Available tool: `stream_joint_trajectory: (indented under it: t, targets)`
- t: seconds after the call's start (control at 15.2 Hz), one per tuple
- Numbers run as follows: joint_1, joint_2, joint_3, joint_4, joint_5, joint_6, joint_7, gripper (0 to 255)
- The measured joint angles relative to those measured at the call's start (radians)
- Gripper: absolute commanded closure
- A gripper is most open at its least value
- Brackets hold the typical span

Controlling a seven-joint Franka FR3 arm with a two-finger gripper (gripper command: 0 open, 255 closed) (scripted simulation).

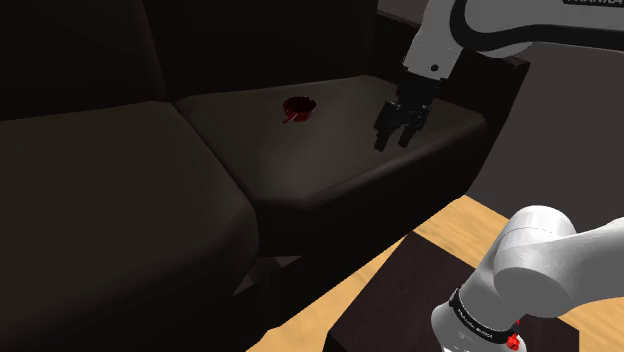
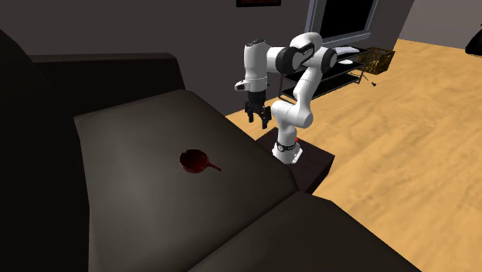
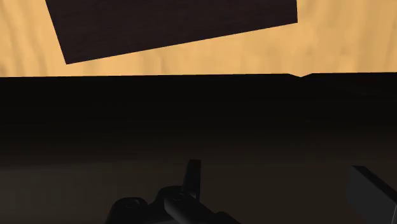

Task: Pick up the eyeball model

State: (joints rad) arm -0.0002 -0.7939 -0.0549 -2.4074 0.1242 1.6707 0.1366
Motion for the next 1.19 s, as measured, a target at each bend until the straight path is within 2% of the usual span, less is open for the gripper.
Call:
stream_joint_trajectory:
  t: [0.13,0.46,0.86,1.19]
  targets:
    - [-0.002,0.019,0.008,0.013,0.005,0.008,0.017,0]
    - [-0.024,0.17,0.081,0.106,0.046,0.089,0.192,0]
    - [-0.062,0.391,0.157,0.294,0.057,0.151,0.428,0]
    - [-0.092,0.582,0.196,0.479,0.031,0.175,0.62,0]
